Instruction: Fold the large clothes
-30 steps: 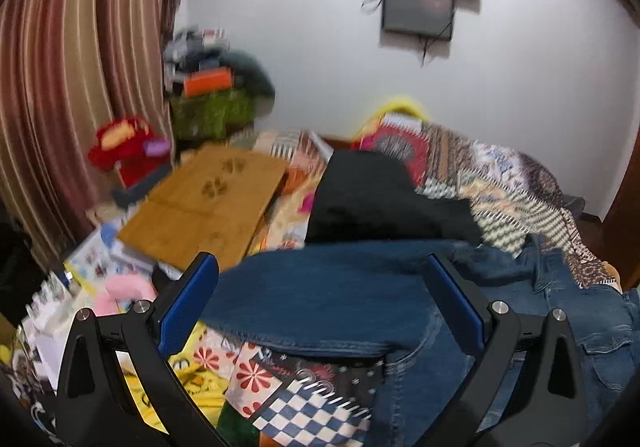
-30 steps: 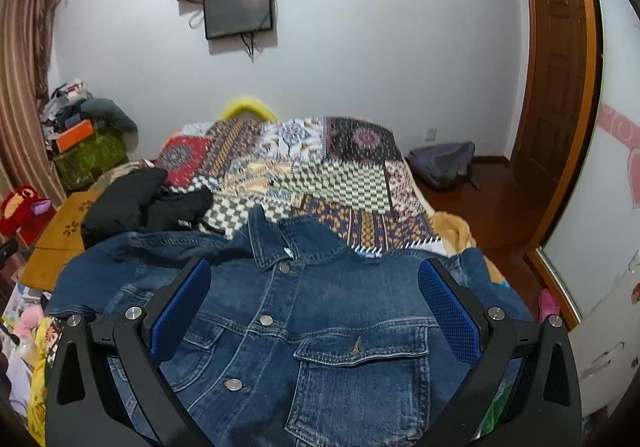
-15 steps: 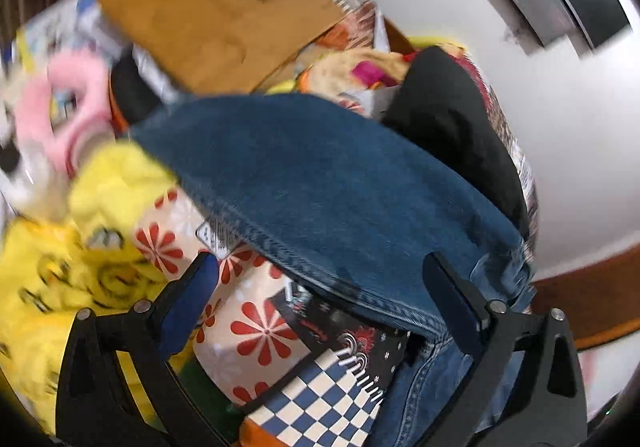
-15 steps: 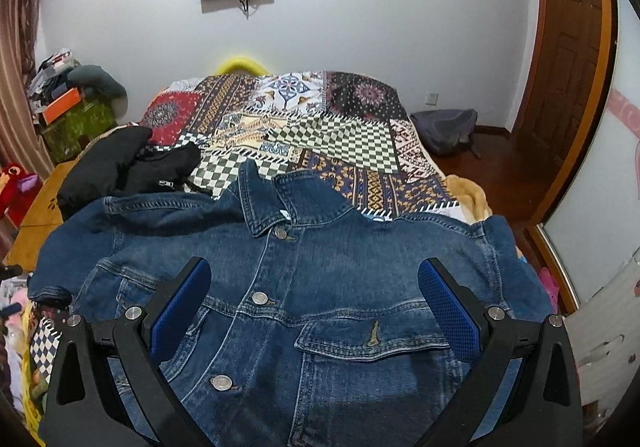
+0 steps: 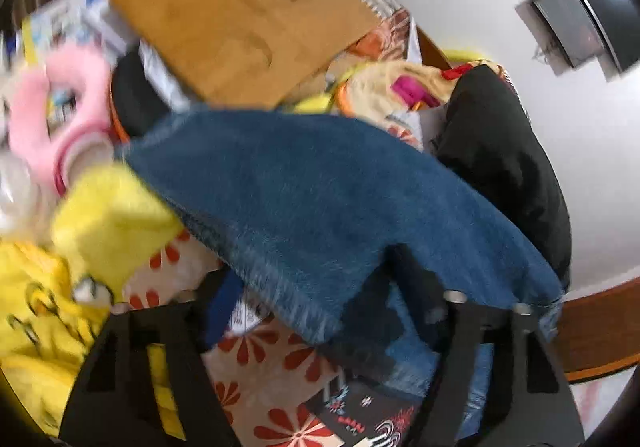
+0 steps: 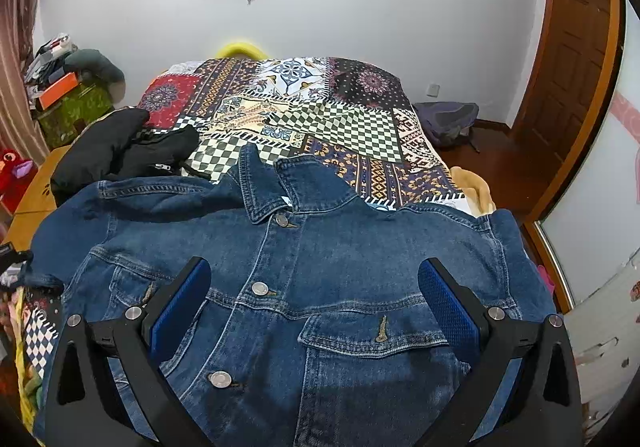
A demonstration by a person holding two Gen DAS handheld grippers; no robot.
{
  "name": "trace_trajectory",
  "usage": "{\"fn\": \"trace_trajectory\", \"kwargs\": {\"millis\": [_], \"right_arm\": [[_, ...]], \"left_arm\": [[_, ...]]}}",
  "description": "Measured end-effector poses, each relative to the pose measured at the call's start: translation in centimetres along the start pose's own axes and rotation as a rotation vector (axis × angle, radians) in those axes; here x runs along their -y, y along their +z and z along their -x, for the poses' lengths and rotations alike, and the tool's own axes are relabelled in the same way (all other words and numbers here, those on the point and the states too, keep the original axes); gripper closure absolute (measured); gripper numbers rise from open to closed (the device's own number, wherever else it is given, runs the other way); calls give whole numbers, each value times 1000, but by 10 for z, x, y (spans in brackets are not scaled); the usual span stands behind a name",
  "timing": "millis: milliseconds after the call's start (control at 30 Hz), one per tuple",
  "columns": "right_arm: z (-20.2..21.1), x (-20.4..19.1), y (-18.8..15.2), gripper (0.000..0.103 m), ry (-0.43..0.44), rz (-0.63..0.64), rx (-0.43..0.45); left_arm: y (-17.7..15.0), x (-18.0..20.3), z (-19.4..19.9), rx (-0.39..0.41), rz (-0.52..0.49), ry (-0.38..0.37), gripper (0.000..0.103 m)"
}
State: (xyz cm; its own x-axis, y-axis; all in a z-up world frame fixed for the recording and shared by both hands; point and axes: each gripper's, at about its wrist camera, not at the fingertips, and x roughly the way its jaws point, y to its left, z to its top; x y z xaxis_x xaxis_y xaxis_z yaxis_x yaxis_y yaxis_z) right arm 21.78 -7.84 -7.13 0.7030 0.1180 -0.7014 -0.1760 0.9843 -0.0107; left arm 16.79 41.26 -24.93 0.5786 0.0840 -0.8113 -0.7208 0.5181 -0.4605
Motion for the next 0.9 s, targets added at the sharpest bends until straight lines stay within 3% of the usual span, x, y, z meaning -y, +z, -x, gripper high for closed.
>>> {"fn": "trace_trajectory", "kwargs": {"millis": [67, 100, 200, 333, 533, 767, 900], "right_arm": [[3, -1, 0, 0, -2, 8, 7], [5, -2, 0, 0, -3, 13, 10], [10, -2, 0, 0, -2, 19, 21], [16, 3, 0, 0, -1, 20, 39], [19, 8, 5, 0, -4, 38, 69], [19, 23, 1, 0, 14, 21, 80], [19, 35, -2, 0, 11, 6, 72]], "left_arm": [[0, 19, 8, 44, -79, 60, 64], [1, 27, 11, 64, -116, 87, 78], [-2, 54, 31, 131, -223, 132, 89], [-5, 86, 58, 197, -303, 98, 93], [-16, 153, 111, 285, -425, -67, 96], [-62, 240, 134, 283, -604, -237, 96], [-102, 285, 128, 223, -727, -301, 96]]}}
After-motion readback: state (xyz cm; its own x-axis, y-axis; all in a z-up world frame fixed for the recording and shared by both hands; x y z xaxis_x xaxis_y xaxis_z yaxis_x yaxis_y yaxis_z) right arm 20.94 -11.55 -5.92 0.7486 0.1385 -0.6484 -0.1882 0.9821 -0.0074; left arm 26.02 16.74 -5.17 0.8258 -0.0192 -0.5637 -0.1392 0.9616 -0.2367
